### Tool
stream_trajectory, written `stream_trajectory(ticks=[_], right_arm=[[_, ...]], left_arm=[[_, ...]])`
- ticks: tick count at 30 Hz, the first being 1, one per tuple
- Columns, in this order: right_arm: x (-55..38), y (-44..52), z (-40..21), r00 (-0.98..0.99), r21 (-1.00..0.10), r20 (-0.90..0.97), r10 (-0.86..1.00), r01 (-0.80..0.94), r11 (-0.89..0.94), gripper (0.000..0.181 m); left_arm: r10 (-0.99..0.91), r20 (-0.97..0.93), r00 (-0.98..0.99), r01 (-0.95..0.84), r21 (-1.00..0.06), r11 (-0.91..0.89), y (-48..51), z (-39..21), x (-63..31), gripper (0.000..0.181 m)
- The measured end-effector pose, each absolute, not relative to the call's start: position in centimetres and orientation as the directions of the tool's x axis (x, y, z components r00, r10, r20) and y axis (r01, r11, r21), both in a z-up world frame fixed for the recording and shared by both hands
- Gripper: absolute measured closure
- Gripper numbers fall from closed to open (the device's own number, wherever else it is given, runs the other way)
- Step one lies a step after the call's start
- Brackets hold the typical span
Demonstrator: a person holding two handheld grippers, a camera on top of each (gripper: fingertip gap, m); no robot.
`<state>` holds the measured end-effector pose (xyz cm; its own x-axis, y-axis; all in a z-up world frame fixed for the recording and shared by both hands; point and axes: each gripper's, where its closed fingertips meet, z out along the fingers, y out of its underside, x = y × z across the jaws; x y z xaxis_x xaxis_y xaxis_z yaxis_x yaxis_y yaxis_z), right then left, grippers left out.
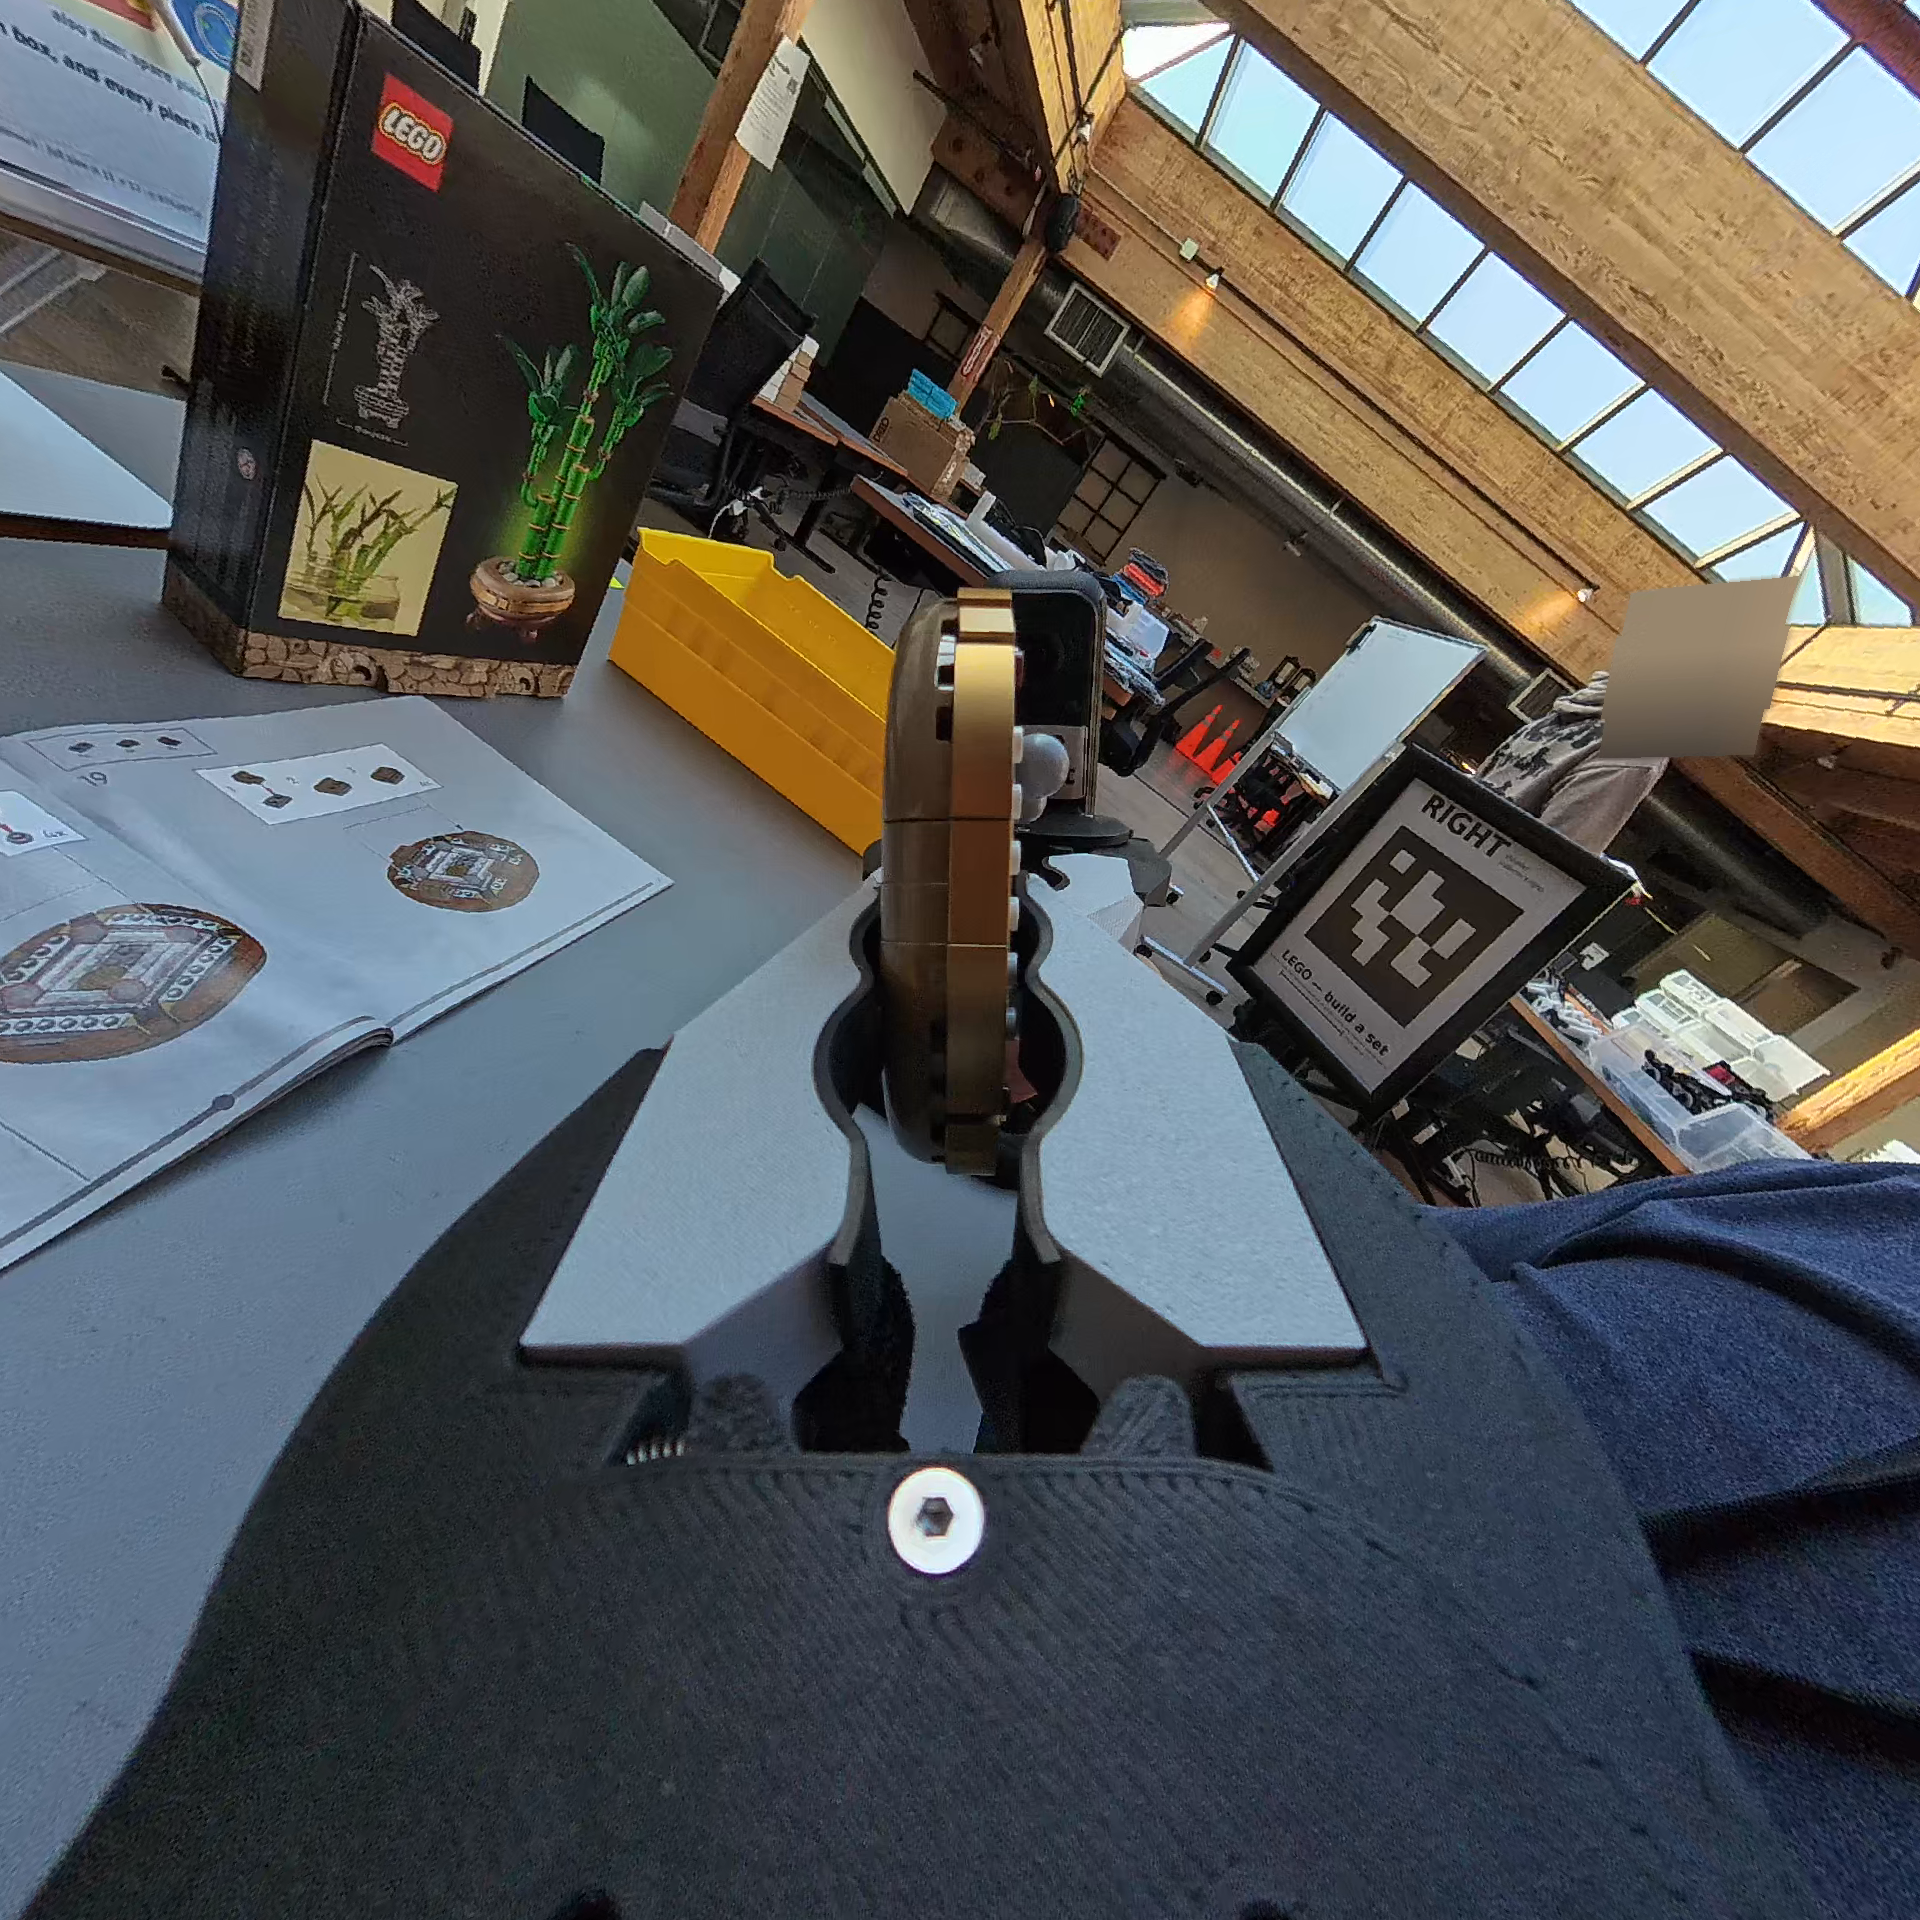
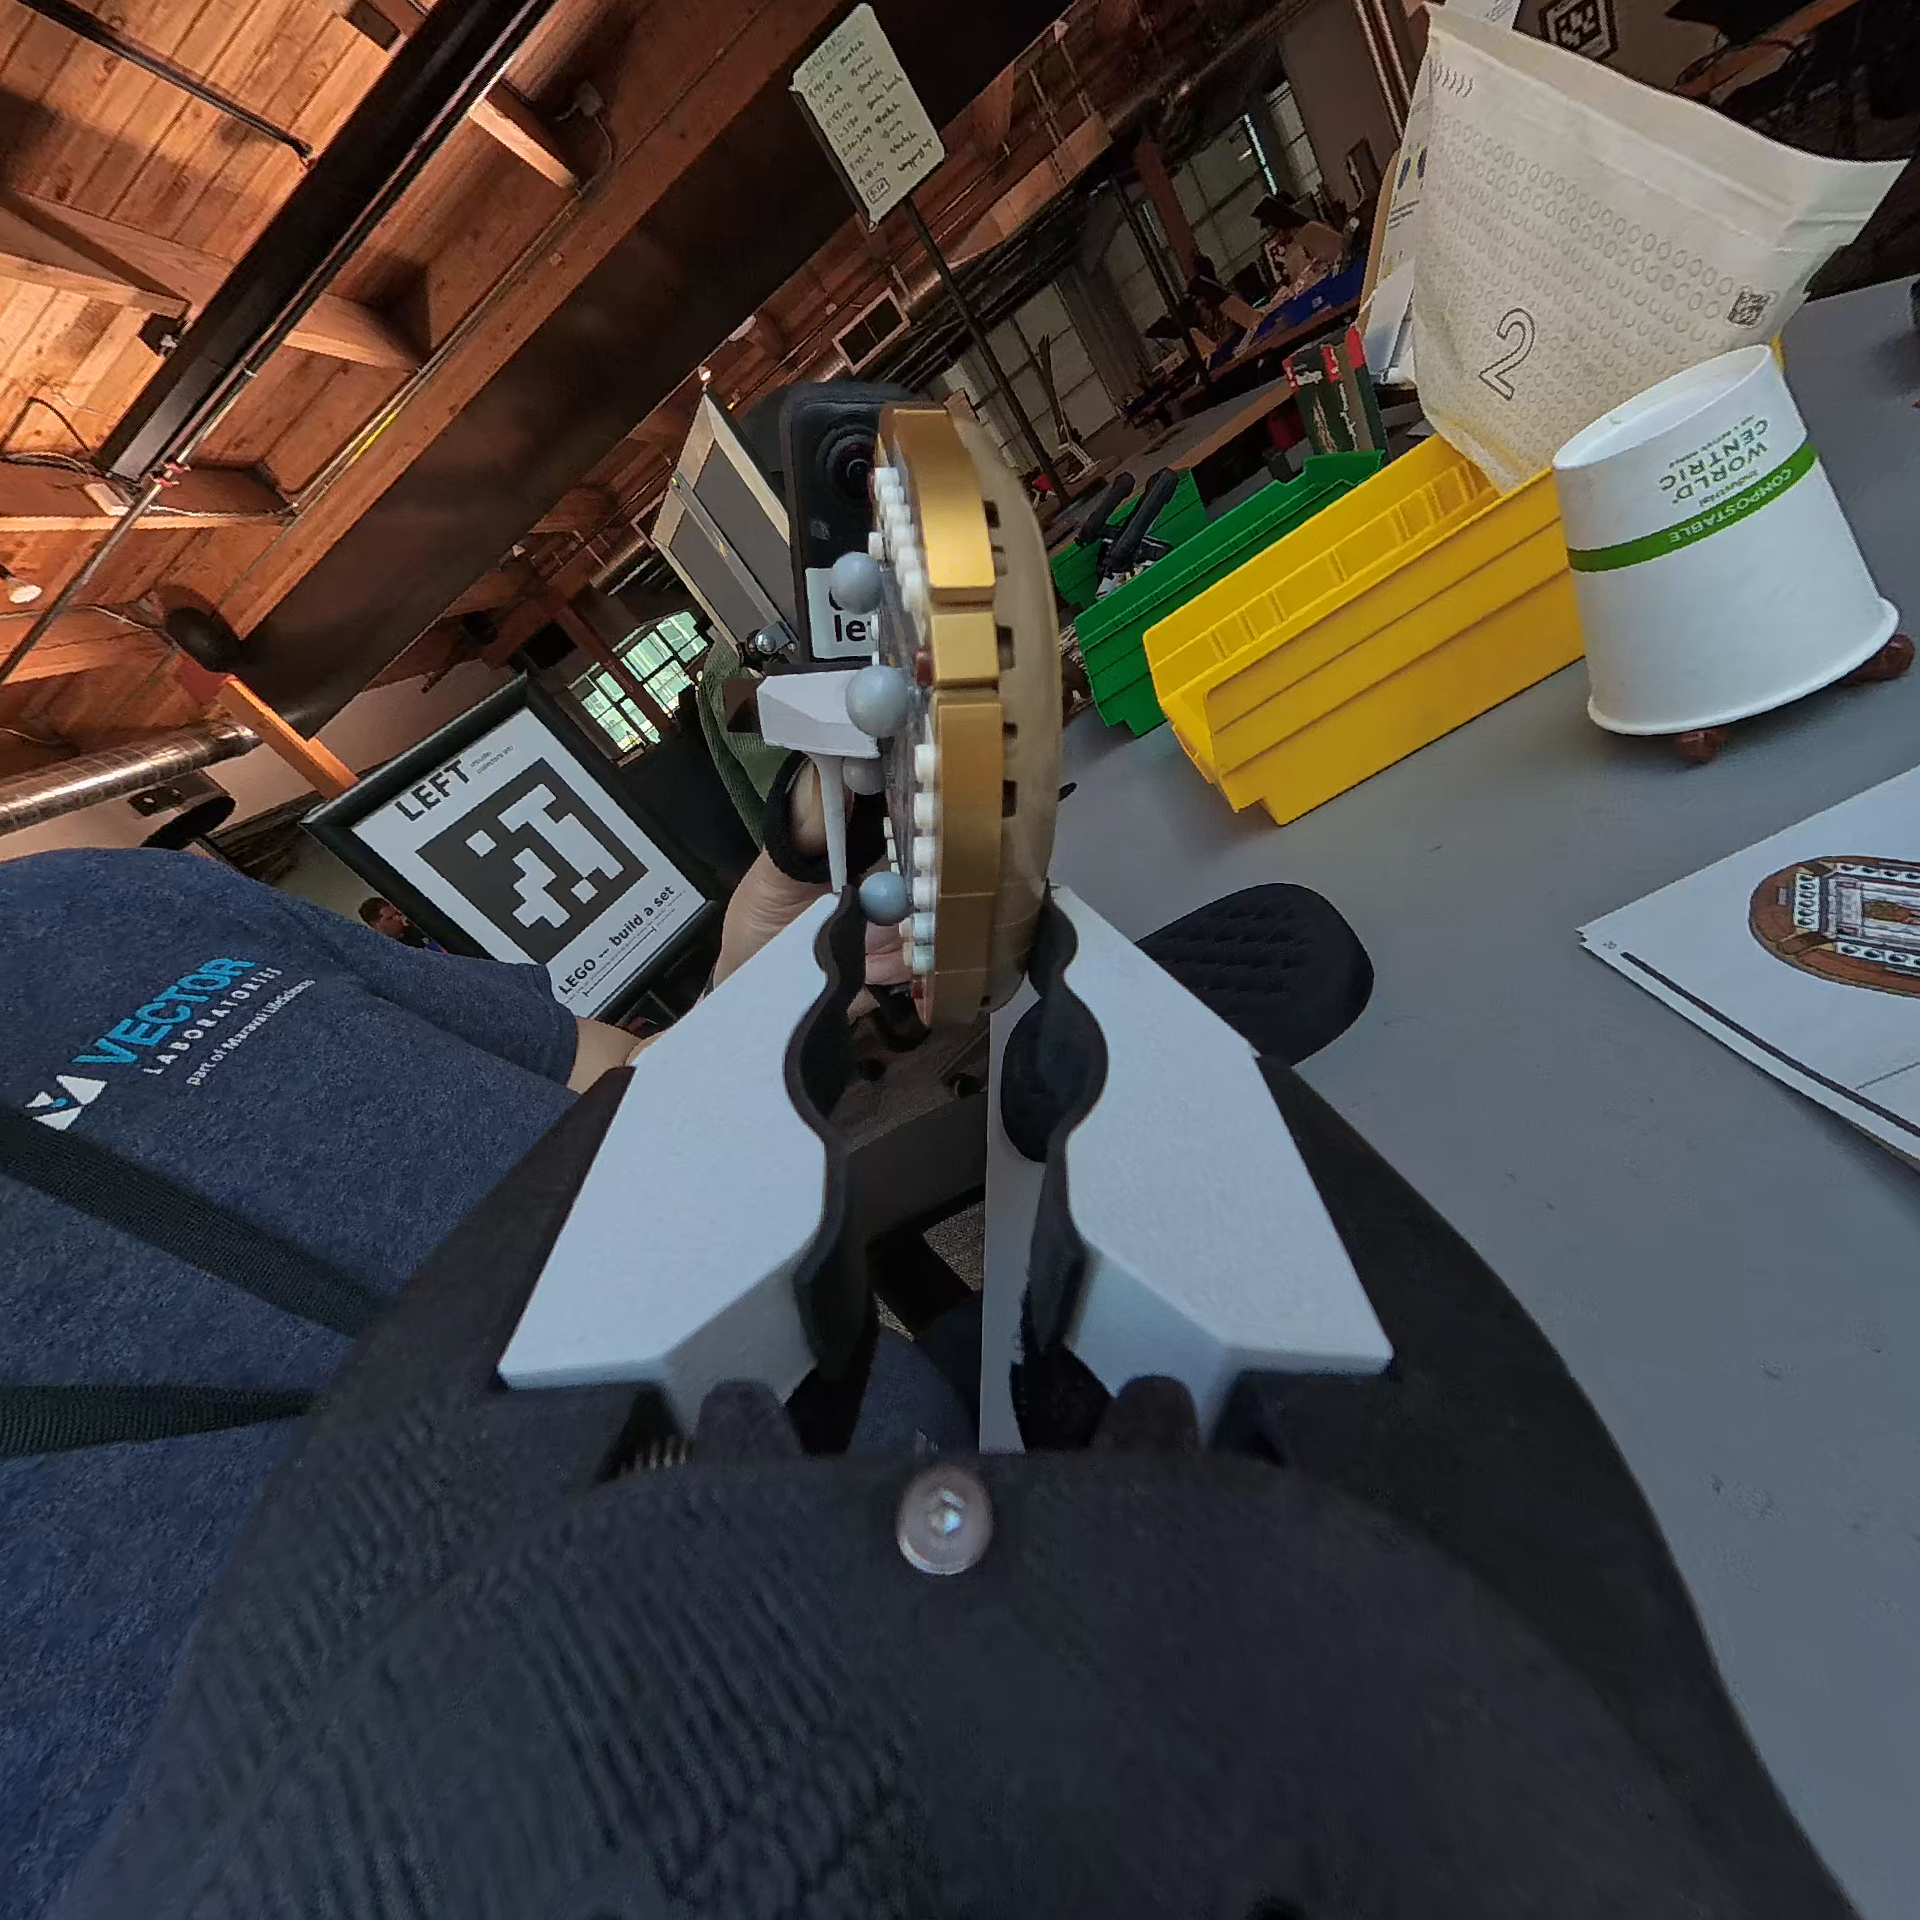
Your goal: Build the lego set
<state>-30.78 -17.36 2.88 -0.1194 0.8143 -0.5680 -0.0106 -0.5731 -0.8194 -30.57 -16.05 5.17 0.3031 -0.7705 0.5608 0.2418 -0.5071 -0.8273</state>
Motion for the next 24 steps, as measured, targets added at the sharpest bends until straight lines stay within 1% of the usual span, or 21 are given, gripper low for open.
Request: stream_trajectory(ticks=[6,15,18,19,20,21,22,24], right_arm=[[-30.8,-17.2,2.9,-0.135,-0.811,-0.576,0.806,-0.03,-0.584,0.147],[-30.5,-17.1,2.8,-0.138,-0.8,-0.593,0.794,-0.014,-0.6,0.15],[-30.5,-17.0,3.3,-0.147,-0.805,-0.58,0.801,-0.045,-0.591,0.15],[-30.3,-16.9,3.7,-0.16,-0.801,-0.581,0.798,-0.064,-0.595,0.148],[-30.2,-16.6,4.1,-0.17,-0.788,-0.59,0.789,-0.095,-0.609,0.14],[-30.0,-16.2,4.5,-0.173,-0.772,-0.602,0.78,-0.126,-0.624,0.139],[-29.9,-15.8,4.3,-0.16,-0.765,-0.611,0.775,-0.131,-0.631,0.143],[-30.1,-15.6,3.6,-0.132,-0.764,-0.622,0.772,-0.114,-0.635,0.145]], left_arm=[[-0.77,0.55,0.322,0.233,-0.835,-0.499,-16.0,5.0,-30.5,0.162],[-0.762,0.569,0.308,0.24,-0.822,-0.517,-15.9,4.9,-30.3,0.162],[-0.762,0.576,0.294,0.248,-0.816,-0.521,-16.0,5.0,-30.3,0.162],[-0.761,0.58,0.289,0.252,-0.814,-0.524,-16.0,5.1,-30.3,0.162],[-0.759,0.584,0.288,0.253,-0.81,-0.528,-16.0,5.1,-30.3,0.162],[-0.756,0.588,0.288,0.244,-0.809,-0.535,-16.0,5.0,-30.2,0.162],[-0.753,0.592,0.288,0.239,-0.806,-0.542,-16.0,4.8,-30.2,0.162],[-0.741,0.608,0.283,0.23,-0.793,-0.564,-16.0,4.4,-30.0,0.162]])
